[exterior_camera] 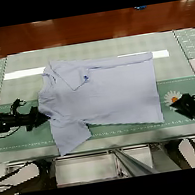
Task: Fold the shirts.
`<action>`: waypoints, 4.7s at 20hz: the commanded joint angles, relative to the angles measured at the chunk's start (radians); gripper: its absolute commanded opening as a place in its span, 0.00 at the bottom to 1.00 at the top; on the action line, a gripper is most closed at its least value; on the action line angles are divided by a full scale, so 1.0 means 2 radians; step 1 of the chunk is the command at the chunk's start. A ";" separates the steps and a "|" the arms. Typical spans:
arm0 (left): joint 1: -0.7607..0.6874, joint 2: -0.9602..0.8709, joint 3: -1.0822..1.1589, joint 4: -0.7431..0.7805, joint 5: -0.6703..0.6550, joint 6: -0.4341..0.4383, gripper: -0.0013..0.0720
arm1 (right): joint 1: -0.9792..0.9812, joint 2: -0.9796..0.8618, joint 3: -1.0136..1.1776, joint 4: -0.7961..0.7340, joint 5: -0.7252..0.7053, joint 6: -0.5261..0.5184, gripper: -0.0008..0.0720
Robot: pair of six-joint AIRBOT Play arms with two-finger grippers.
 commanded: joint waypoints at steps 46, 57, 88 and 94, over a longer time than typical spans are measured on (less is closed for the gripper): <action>-0.019 0.395 0.584 0.026 0.048 -0.054 0.04 | 0.189 0.083 0.730 -0.055 -0.039 0.048 0.05; -0.202 0.453 0.523 0.298 -0.023 -0.194 0.04 | 0.189 0.151 0.604 -0.073 0.063 0.080 0.05; -0.174 -0.239 0.556 0.124 -0.111 -0.100 0.04 | 0.231 -0.502 0.557 0.002 0.031 -0.011 0.05; -0.174 -0.240 0.516 0.158 -0.136 -0.098 0.04 | 0.240 -0.503 0.512 -0.007 0.012 -0.011 0.05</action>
